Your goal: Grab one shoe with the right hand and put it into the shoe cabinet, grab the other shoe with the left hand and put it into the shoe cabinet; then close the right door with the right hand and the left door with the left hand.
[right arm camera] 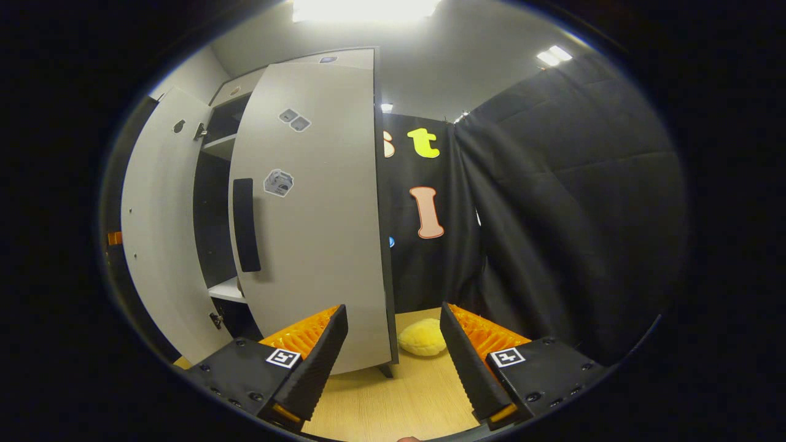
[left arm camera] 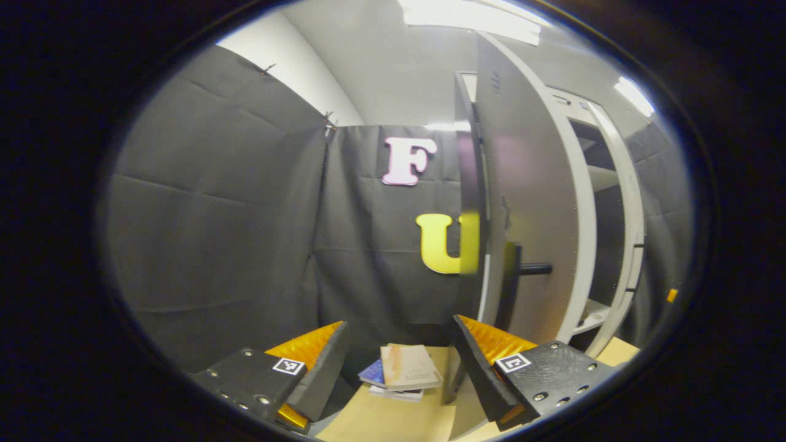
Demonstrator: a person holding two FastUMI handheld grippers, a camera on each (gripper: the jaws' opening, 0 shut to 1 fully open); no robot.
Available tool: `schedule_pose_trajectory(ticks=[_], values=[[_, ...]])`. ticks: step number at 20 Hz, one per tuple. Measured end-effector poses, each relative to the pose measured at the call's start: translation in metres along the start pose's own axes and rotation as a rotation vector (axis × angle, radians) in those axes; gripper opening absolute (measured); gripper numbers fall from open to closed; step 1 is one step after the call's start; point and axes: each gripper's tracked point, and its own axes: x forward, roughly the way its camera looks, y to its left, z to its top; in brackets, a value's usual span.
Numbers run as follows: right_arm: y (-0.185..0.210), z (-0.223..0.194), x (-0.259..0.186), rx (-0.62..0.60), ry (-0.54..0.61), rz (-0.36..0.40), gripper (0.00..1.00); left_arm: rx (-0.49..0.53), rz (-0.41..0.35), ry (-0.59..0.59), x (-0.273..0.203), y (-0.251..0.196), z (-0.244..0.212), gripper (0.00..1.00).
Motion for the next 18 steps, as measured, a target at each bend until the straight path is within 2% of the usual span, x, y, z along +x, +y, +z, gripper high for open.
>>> schedule_pose_trajectory(ticks=[1,2,4,6,10,13,16,18], values=[[-0.002,-0.003,0.0,-0.003,0.004,-0.005,0.96,0.036,0.003,-0.011,0.008,-0.003,-0.001,0.99],[-0.002,-0.007,0.0,-0.006,0.007,-0.007,0.96,0.053,0.009,-0.02,0.006,-0.004,0.001,0.91],[-0.001,-0.015,0.001,-0.013,0.025,0.0,0.96,0.032,-0.002,-0.009,0.003,-0.005,-0.001,0.99],[0.002,-0.022,0.003,-0.016,0.035,0.006,0.96,0.003,-0.025,0.004,0.003,-0.009,-0.001,0.99],[0.006,-0.028,0.006,-0.005,0.045,0.014,0.96,0.008,-0.063,-0.001,-0.002,-0.018,0.008,0.98],[0.006,-0.03,0.009,-0.011,0.049,0.014,0.96,-0.018,-0.085,-0.004,-0.004,-0.041,0.004,0.98],[0.006,-0.03,0.008,-0.019,0.052,0.013,0.96,-0.044,-0.117,-0.008,-0.006,-0.063,0.002,0.91],[0.006,-0.03,0.007,-0.03,0.054,0.01,0.96,-0.059,-0.149,-0.006,-0.007,-0.079,0.001,0.91]])
